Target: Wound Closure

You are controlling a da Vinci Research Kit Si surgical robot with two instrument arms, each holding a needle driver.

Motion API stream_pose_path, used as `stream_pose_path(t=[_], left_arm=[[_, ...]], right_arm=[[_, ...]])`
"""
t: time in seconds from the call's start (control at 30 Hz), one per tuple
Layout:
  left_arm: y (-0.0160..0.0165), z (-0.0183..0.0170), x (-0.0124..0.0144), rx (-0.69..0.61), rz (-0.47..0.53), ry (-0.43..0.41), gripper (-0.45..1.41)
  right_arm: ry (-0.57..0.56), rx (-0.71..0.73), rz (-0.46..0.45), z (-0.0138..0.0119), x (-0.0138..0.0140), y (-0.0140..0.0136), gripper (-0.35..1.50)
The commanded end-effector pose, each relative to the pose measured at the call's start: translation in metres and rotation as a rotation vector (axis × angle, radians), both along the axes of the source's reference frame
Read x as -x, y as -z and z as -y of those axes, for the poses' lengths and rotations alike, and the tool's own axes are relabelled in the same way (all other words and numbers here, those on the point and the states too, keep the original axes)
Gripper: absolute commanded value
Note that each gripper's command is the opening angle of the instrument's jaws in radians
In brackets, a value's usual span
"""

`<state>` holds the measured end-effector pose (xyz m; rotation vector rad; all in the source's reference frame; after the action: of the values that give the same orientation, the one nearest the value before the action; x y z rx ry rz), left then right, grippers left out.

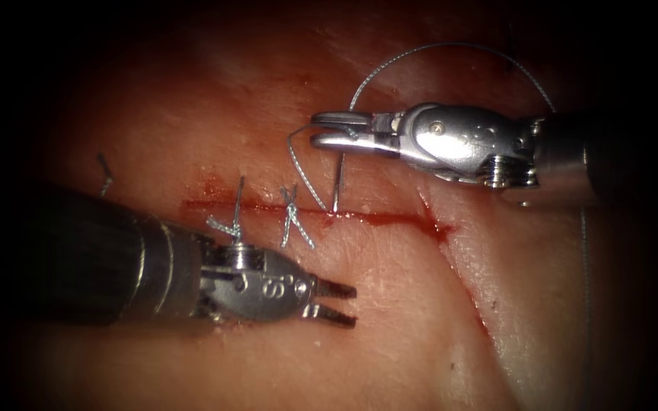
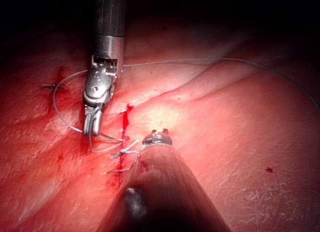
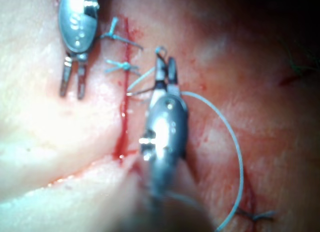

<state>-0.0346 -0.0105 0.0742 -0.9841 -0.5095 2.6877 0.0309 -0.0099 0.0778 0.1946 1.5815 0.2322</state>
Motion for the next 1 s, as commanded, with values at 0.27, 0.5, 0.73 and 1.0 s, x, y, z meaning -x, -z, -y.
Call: stream_pose_path(t=[0.27,0.5,0.73,1.0], left_arm=[[-0.0012,-0.0001,-0.0006,-0.009,0.003,-0.001,-0.08],[-0.0013,-0.0001,-0.001,-0.009,0.005,-0.005,-0.08],[-0.0014,-0.0003,-0.0013,-0.009,0.007,-0.009,-0.08],[-0.0017,-0.0005,-0.0016,-0.01,0.01,-0.015,-0.1]], right_arm=[[0.004,-0.016,-0.014,-0.0002,-0.0006,-0.0005,-0.35],[0.027,-0.031,-0.029,0.0,-0.0006,-0.0005,-0.35],[0.051,-0.071,-0.039,0.0001,-0.0008,-0.0006,-0.35],[0.074,-0.1,-0.056,0.0002,-0.0009,-0.0005,-0.35]])
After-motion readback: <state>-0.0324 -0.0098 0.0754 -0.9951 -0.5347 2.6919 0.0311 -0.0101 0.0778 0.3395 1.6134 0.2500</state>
